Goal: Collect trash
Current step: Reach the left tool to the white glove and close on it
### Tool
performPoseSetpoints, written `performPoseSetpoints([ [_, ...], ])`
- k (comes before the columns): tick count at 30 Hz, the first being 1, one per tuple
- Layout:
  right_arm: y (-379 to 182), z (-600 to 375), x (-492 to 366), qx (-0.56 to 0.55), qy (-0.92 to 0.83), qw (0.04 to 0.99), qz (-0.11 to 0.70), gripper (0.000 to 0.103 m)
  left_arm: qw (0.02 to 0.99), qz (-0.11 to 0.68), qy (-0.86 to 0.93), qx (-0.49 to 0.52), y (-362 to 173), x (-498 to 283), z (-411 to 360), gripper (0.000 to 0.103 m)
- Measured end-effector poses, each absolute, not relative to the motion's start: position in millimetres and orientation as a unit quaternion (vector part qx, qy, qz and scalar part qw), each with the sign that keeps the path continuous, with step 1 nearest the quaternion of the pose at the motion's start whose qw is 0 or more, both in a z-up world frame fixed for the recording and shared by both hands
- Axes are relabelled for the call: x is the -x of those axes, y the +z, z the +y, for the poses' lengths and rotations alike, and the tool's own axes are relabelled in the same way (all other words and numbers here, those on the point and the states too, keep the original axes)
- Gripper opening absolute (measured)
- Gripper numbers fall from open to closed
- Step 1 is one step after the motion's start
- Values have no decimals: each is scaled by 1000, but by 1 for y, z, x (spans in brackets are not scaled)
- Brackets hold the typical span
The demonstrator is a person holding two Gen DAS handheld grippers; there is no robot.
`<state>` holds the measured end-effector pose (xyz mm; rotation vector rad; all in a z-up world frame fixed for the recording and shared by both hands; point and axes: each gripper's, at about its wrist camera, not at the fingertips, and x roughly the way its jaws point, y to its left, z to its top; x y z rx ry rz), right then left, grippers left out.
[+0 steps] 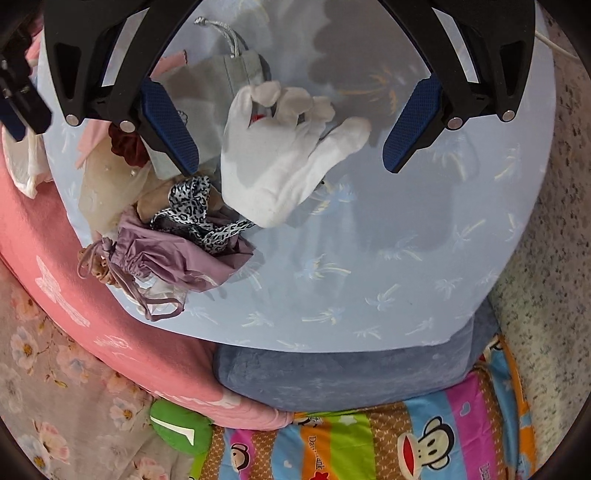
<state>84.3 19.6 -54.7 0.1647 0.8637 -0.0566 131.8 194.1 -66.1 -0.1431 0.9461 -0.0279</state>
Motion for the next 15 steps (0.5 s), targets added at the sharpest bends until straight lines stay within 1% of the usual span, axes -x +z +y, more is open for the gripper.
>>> performPoseSetpoints([
  [2,-62,23,-90,-90,-20,899,428,77,881,467,-24,79,-72,-137,193,88],
  [3,-66,25,-93,-96,-14,896,434,74,878,471,-28,83,-74,-138,193,86],
  [4,-70,26,-95,-99,-11,893,439,69,875,475,-32,88,-77,-140,193,83],
  [5,-74,29,-96,-100,-7,890,444,63,872,479,-36,94,-79,-141,193,76],
  [6,-77,32,-98,-99,-3,889,447,61,869,484,-41,99,-81,-142,192,73],
  [7,-80,35,-99,-99,2,887,451,54,866,488,-45,102,-84,-142,192,66],
  [8,-84,37,-101,-100,6,885,456,46,863,491,-49,107,-85,-142,191,61],
  [9,-87,38,-102,-104,12,881,462,41,861,493,-54,111,-86,-143,191,57],
  [10,-90,39,-103,-107,17,878,467,31,859,494,-61,115,-87,-143,190,49],
  [11,-93,40,-103,-111,22,875,471,21,858,496,-68,117,-87,-142,189,38],
  [12,-95,41,-103,-115,27,872,475,16,857,496,-75,119,-87,-141,188,34],
  [13,-98,41,-102,-118,30,870,477,7,856,495,-79,122,-86,-139,188,28],
  [14,-99,41,-101,-120,32,869,478,2,857,493,-83,125,-85,-138,189,22],
  [15,-98,41,-98,-123,35,870,475,2,857,492,-88,128,-84,-136,189,21],
])
